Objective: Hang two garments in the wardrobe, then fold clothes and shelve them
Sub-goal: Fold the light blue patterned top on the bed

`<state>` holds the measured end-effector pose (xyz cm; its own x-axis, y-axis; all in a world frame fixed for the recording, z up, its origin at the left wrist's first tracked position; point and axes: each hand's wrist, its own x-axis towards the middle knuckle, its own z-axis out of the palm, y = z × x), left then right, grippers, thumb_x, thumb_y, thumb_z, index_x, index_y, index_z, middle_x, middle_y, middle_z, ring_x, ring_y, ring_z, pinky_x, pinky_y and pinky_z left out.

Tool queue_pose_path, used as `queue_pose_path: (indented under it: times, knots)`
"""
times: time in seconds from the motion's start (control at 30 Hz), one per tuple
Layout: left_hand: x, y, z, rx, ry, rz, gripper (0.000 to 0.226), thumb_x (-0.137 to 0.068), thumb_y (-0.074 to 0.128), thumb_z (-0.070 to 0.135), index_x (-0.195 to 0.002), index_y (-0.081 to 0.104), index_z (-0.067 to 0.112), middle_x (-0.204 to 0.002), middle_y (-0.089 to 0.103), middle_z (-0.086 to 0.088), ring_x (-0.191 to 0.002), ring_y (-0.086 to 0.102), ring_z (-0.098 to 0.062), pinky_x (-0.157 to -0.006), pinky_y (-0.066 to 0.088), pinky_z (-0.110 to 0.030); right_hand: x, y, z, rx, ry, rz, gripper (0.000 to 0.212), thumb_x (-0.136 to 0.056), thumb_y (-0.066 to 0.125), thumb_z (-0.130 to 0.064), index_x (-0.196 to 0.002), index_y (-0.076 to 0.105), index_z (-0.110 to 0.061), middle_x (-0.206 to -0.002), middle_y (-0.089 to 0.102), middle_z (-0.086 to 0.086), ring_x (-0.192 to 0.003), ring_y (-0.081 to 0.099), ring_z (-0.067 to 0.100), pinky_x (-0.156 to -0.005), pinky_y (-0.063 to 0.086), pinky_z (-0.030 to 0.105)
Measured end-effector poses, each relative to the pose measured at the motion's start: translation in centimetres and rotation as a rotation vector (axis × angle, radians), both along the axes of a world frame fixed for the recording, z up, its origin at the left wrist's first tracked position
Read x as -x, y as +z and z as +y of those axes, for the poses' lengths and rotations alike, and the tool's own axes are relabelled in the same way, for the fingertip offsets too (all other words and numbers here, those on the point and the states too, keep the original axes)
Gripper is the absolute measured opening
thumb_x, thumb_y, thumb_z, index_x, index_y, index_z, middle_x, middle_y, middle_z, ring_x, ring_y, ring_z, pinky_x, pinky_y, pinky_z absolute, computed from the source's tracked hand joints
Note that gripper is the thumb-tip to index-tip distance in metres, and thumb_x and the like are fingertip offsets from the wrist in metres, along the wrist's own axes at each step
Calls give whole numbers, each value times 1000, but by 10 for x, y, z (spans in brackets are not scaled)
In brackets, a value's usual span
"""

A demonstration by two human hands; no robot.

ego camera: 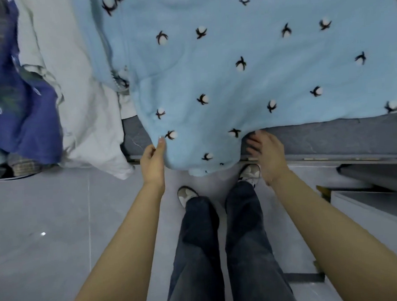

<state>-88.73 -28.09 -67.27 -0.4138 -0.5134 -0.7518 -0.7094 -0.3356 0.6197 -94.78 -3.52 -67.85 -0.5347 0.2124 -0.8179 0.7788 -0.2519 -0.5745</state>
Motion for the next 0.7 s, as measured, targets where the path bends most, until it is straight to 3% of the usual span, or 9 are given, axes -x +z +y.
queue_pose_path:
  times: [0.13, 0.3, 0.4, 0.47, 0.6, 0.7]
  knots:
    - [31, 5, -8, -131, -16, 88, 29, -95, 60, 38, -114, 63, 17, -109, 71, 7, -96, 68, -9, -79, 56, -23, 45, -2, 4, 329, -302, -1, 32, -94, 61, -36, -119, 61, -14, -123, 64, 8, -114, 61, 23, -92, 54, 36]
    - [21, -2, -8, -22, 162, -61, 31, -100, 53, 28, -123, 58, 8, -124, 64, -10, -106, 62, -25, -97, 51, -42, 47, -10, 15, 170, -465, -108, 41, -101, 50, -26, -135, 49, -3, -141, 52, 14, -128, 51, 25, -108, 40, 35]
    - [13, 0, -2, -45, 172, -76, 30, -98, 56, 30, -119, 59, 9, -121, 65, -9, -103, 63, -23, -96, 51, -40, 30, -5, 23, 291, -498, -107, 29, -99, 55, -18, -125, 57, -6, -126, 61, 9, -111, 60, 22, -107, 42, 35]
    - [14, 4, 0, -119, 173, -26, 31, -96, 59, 33, -118, 59, 10, -118, 66, -4, -101, 65, -18, -93, 52, -38, 25, 2, 40, 366, -539, -115, 18, -96, 59, -12, -113, 61, -8, -115, 64, 7, -110, 60, 20, -107, 43, 35]
    - [18, 2, 0, -171, 131, 25, 46, -93, 61, 37, -132, 57, 12, -126, 65, -3, -111, 64, -20, -97, 50, -40, 41, 15, 95, 394, -580, -51, 38, -92, 66, -25, -127, 60, -11, -122, 65, 7, -116, 60, 22, -104, 47, 37]
    - [26, -6, 9, -61, 172, -28, 47, -92, 62, 38, -131, 57, 11, -131, 61, -3, -117, 60, -22, -100, 48, -39, 73, 21, 142, 413, -596, 12, 50, -90, 67, -34, -133, 57, -11, -132, 61, 11, -121, 57, 28, -105, 45, 46]
